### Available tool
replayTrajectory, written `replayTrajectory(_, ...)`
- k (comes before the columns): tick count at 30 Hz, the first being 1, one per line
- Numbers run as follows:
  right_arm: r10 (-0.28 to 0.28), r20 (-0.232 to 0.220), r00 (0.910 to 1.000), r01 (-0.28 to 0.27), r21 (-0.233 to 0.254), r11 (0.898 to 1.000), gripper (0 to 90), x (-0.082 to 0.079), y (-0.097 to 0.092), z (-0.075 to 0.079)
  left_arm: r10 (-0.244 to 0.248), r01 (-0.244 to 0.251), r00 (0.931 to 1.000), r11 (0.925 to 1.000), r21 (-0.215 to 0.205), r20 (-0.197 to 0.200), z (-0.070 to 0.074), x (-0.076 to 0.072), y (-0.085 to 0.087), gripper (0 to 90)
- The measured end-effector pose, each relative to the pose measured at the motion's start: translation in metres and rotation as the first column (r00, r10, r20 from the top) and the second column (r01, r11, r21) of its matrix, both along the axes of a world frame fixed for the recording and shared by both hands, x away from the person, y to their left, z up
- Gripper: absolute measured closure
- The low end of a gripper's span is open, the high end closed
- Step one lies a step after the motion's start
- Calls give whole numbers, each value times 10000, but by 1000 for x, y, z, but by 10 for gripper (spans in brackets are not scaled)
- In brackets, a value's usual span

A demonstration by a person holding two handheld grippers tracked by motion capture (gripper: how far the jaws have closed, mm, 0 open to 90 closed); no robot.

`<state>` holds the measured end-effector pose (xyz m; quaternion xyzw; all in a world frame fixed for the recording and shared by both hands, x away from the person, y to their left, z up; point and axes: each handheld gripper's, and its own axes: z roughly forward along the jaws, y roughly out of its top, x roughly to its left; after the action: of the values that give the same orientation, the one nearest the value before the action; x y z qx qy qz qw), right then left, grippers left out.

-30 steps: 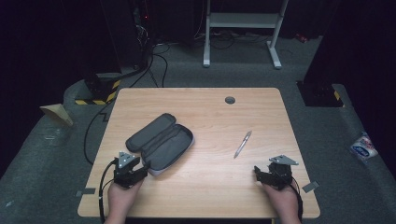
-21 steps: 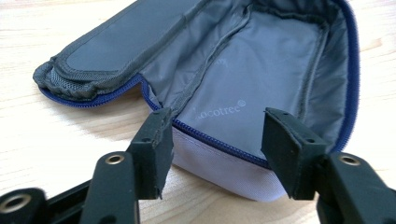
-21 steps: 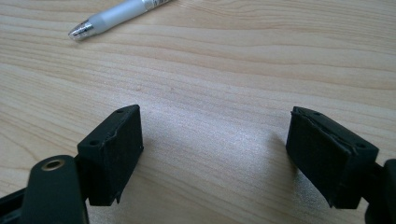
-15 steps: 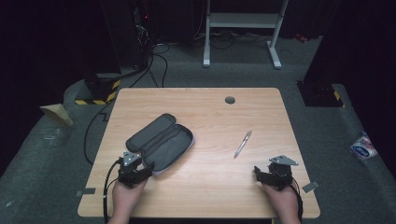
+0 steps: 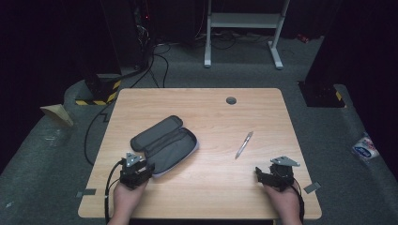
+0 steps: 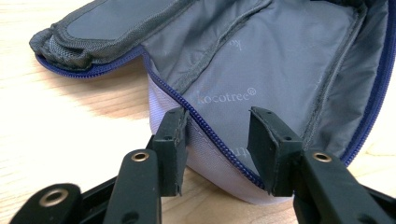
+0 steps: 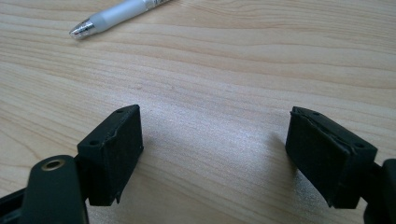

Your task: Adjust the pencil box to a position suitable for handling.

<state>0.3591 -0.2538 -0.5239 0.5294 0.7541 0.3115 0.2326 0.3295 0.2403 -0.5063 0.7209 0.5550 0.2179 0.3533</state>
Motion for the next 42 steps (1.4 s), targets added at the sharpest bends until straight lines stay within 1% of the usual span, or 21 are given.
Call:
replayTrajectory(5,-15,-6,10000,15,6,10000,186,0,0,0,-367,365,9993,9992,143,117,0,0,-6,579)
replayTrajectory(8,-55,-20,10000,55,27,10000,187,-1,1,0,-631,625,9977,9976,290,228,0,-1,-12,586)
replayTrajectory(12,-68,-29,10000,68,29,10000,187,-1,1,0,-1009,1000,9944,9945,312,304,0,-1,-17,598)
replayTrajectory(16,-55,-43,10000,55,45,10000,189,-2,1,0,-1587,1567,9859,9868,402,531,0,-4,-25,607)
replayTrajectory(18,-32,-49,10000,32,73,10000,203,-2,0,0,-1844,1813,9811,9819,549,580,0,-4,-30,607)
replayTrajectory(20,54,30,10000,-54,59,10000,243,-3,0,1,-1996,1959,9781,9787,618,599,0,-5,-34,610)
replayTrajectory(21,96,130,9999,-96,6,10000,268,-4,0,1,-2128,2083,9750,9755,701,641,-1,-5,-36,616)
replayTrajectory(22,96,130,9999,-96,6,10000,268,-4,0,1,-2128,2083,9750,9755,701,641,-1,-5,-36,619)
replayTrajectory(24,128,359,9993,-117,-309,9995,293,-6,2,2,-2295,2248,9712,9717,727,647,-1,-5,-39,623)
replayTrajectory(25,122,427,9990,-110,-299,9995,300,-7,4,3,-2376,2325,9689,9697,744,687,-1,-6,-40,624)
replayTrajectory(27,198,533,9984,-191,-146,9997,319,-8,8,6,-2575,2518,9638,9643,814,693,-1,-6,-42,629)
replayTrajectory(29,339,741,9967,-338,-26,9994,335,-10,13,11,-2872,2811,9549,9562,821,755,-2,-8,-46,631)
replayTrajectory(31,581,974,9935,-606,227,9979,354,-12,23,18,-3139,3051,9458,9468,1027,839,-2,-9,-49,633)
replayTrajectory(32,711,1090,9915,-745,266,9969,362,-13,27,19,-3147,3045,9452,9458,1131,868,-2,-10,-51,634)
replayTrajectory(33,711,1090,9915,-745,266,9969,362,-13,27,19,-3138,3028,9456,9454,1209,859,-1,-11,-51,634)
replayTrajectory(35,942,1247,9877,-991,336,9945,373,-15,35,23,-2954,2844,9505,9520,1129,967,0,-12,-50,621)
replayTrajectory(36,1133,1364,9841,-1202,431,9918,382,-16,43,27,-2928,2828,9514,9533,1061,956,1,-12,-48,614)
replayTrajectory(37,1133,1364,9841,-1202,431,9918,382,-16,43,27,-2906,2811,9516,9545,992,996,1,-13,-48,614)
replayTrajectory(39,1309,1478,9803,-1401,537,9887,388,-17,51,31,-2827,2731,9529,9573,948,1099,3,-14,-46,605)
replayTrajectory(40,1424,1543,9777,-1532,606,9863,392,-18,55,34,-2752,2660,9544,9598,897,1152,5,-16,-46,594)
replayTrajectory(42,1631,1634,9730,-1779,802,9808,404,-19,66,39,-2718,2632,9546,9612,828,1216,8,-17,-45,573)
